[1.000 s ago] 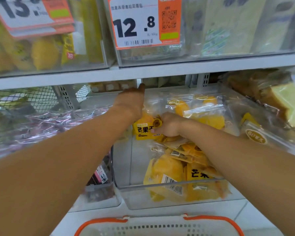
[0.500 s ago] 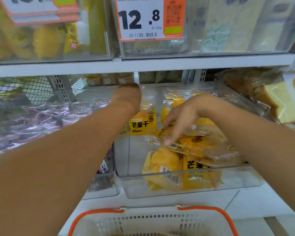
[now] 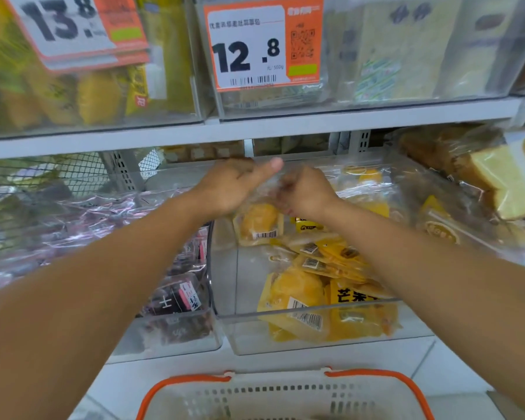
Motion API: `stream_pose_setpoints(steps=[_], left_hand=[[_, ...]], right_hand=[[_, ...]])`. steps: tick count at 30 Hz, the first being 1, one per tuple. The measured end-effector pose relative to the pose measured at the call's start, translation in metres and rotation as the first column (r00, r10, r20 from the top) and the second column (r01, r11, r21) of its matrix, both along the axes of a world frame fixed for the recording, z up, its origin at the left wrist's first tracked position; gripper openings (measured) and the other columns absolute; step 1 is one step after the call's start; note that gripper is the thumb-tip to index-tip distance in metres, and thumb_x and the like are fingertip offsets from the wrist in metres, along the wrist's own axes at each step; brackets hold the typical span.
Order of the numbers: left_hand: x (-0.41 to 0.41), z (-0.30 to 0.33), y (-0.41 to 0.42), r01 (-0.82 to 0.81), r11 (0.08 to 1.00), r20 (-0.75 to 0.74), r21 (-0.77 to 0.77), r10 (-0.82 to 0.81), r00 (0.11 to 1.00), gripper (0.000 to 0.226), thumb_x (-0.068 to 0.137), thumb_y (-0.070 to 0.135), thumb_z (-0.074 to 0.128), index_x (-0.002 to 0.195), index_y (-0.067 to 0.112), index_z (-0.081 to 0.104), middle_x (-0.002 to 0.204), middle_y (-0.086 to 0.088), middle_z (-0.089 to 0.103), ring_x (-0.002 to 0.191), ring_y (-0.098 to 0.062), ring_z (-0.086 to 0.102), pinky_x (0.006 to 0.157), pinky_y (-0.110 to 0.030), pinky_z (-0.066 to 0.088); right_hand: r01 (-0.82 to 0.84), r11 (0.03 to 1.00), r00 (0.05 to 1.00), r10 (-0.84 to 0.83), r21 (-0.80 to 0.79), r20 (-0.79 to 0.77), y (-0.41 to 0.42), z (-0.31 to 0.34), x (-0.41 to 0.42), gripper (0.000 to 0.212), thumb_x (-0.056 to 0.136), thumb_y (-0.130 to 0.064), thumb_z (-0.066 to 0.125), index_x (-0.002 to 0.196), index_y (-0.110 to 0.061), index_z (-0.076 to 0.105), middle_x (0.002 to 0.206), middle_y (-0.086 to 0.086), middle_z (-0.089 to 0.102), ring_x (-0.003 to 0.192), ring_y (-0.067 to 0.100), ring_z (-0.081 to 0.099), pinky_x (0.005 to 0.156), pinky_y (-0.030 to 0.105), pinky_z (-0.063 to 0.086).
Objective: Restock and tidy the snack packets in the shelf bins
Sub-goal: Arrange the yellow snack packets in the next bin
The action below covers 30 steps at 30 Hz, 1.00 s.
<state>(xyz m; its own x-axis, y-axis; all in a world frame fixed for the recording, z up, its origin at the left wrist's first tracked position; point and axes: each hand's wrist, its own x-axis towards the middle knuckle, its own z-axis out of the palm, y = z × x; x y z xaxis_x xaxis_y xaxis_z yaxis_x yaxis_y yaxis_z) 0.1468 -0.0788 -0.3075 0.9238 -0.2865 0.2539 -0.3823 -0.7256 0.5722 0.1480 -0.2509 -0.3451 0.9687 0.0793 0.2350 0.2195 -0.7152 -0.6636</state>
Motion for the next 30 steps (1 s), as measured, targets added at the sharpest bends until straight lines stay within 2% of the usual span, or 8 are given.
stream_pose_setpoints(steps=[4, 6, 9, 13, 20, 23, 26, 30], left_hand=[[0.013, -0.003, -0.004, -0.069, 0.874, 0.148, 0.48, -0.003, 0.989, 0.026, 0.089, 0.015, 0.068, 0.114, 0.014, 0.062, 0.118, -0.01, 0.06, 0.108, -0.028, 0.058, 0.085, -0.031, 0.044], [0.019, -0.004, -0.005, -0.157, 0.844, 0.182, 0.512, 0.071, 0.981, 0.023, 0.093, 0.011, 0.061, 0.117, 0.012, 0.061, 0.121, -0.013, 0.056, 0.11, -0.03, 0.056, 0.085, -0.032, 0.044], [0.021, -0.004, -0.009, -0.212, 0.832, 0.203, 0.512, 0.123, 0.971, 0.044, 0.098, 0.024, 0.057, 0.137, 0.007, 0.045, 0.139, -0.02, 0.042, 0.125, -0.035, 0.047, 0.098, -0.036, 0.041], [0.017, -0.002, -0.008, -0.196, 0.917, 0.183, 0.348, 0.139, 0.973, 0.058, 0.095, 0.023, 0.063, 0.143, 0.009, 0.032, 0.141, -0.021, 0.036, 0.123, -0.038, 0.048, 0.098, -0.04, 0.04], [-0.001, 0.005, -0.01, 0.0, 0.988, -0.006, 0.154, 0.001, 1.0, 0.062, 0.078, 0.076, 0.054, 0.094, 0.018, 0.071, 0.108, -0.001, 0.064, 0.101, -0.018, 0.057, 0.084, -0.031, 0.043], [0.01, 0.001, -0.006, -0.025, 0.933, 0.123, 0.359, -0.021, 0.992, 0.025, 0.077, 0.037, 0.082, 0.085, 0.016, 0.071, 0.117, -0.008, 0.057, 0.107, -0.024, 0.056, 0.083, -0.028, 0.044], [0.02, -0.002, -0.007, -0.169, 0.882, 0.268, 0.44, 0.051, 0.962, 0.012, 0.087, 0.012, 0.07, 0.097, 0.005, 0.066, 0.124, -0.019, 0.048, 0.108, -0.035, 0.056, 0.091, -0.037, 0.048], [0.021, -0.002, -0.006, -0.207, 0.891, 0.251, 0.404, 0.11, 0.962, 0.033, 0.09, 0.01, 0.067, 0.12, 0.006, 0.053, 0.132, -0.02, 0.042, 0.115, -0.037, 0.052, 0.095, -0.039, 0.044]], right_hand=[[-0.05, 0.986, 0.987, 0.025, -0.159, -0.158, -0.006, 0.026, -0.01, 0.047, 0.078, -0.044, 0.083, 0.11, -0.011, 0.071, 0.101, 0.004, 0.069, 0.097, 0.023, 0.066, 0.092, 0.043, 0.056], [-0.26, 0.751, 0.916, -0.007, -0.607, -0.401, -0.017, 0.046, -0.024, 0.075, 0.075, -0.064, 0.075, 0.131, -0.016, 0.062, 0.129, 0.001, 0.06, 0.118, 0.023, 0.057, 0.094, 0.039, 0.053], [-0.502, 0.569, 0.734, -0.118, -0.651, -0.669, -0.034, 0.054, -0.041, 0.083, 0.076, -0.056, 0.079, 0.147, -0.032, 0.045, 0.144, -0.008, 0.041, 0.135, 0.026, 0.043, 0.085, 0.038, 0.055], [-0.377, 0.817, 0.857, 0.129, -0.436, -0.499, -0.052, 0.035, -0.033, 0.008, 0.095, -0.034, 0.068, 0.102, -0.036, 0.07, 0.106, -0.003, 0.069, 0.094, 0.021, 0.069, 0.065, 0.035, 0.06], [-0.1, 0.988, 0.994, 0.104, -0.116, 0.035, -0.021, 0.019, -0.019, 0.02, 0.1, -0.026, 0.061, 0.087, -0.017, 0.074, 0.081, -0.001, 0.072, 0.066, 0.009, 0.06, 0.076, 0.033, 0.053], [-0.017, 0.998, 0.999, 0.019, -0.054, 0.034, -0.006, 0.013, -0.016, 0.028, 0.098, -0.035, 0.063, 0.111, -0.012, 0.072, 0.108, 0.008, 0.073, 0.088, 0.019, 0.066, 0.088, 0.04, 0.054], [-0.005, 0.911, 0.998, -0.021, -0.412, -0.058, -0.005, 0.029, -0.025, 0.052, 0.084, -0.061, 0.069, 0.099, -0.012, 0.066, 0.099, 0.004, 0.067, 0.101, 0.03, 0.064, 0.084, 0.04, 0.053], [-0.51, 0.542, 0.766, -0.068, -0.668, -0.64, -0.003, 0.041, -0.045, 0.052, 0.074, -0.071, 0.072, 0.086, -0.022, 0.061, 0.101, -0.003, 0.055, 0.1, 0.024, 0.06, 0.083, 0.039, 0.054]])
